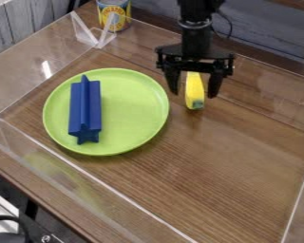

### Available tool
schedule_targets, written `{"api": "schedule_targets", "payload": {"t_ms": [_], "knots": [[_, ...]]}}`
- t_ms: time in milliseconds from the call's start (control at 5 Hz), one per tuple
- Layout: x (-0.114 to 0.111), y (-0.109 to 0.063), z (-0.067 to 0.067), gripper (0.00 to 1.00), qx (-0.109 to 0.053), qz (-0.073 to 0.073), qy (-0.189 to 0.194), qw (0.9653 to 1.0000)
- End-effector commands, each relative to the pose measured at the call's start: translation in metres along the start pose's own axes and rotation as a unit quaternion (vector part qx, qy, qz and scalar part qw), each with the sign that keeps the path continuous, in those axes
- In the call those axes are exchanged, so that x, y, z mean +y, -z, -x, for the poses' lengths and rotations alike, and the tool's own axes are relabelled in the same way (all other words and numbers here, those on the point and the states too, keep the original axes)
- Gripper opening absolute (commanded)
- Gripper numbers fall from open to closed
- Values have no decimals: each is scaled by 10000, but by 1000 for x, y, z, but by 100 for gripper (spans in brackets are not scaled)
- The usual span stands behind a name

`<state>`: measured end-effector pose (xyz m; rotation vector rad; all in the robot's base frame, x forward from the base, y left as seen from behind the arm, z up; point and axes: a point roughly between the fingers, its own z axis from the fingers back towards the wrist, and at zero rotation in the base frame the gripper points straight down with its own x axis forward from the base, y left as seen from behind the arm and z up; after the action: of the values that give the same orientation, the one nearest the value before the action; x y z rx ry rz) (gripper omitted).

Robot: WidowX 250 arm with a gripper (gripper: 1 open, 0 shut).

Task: Put the banana in the green plate

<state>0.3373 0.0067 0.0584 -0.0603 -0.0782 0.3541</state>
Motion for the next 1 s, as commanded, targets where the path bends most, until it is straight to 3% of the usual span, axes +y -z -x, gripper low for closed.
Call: {"api": "schedule_targets", "payload": {"t_ms": [0,400,600,800], "knots": [[-3,-2,-8,100,-229,73,-180,9995],[-6,2,1,100,-236,163,-180,9994],[-11,8,-1,100,-229,216,164,9994],[-10,11,-4,100,-244,236,257,9991]]}}
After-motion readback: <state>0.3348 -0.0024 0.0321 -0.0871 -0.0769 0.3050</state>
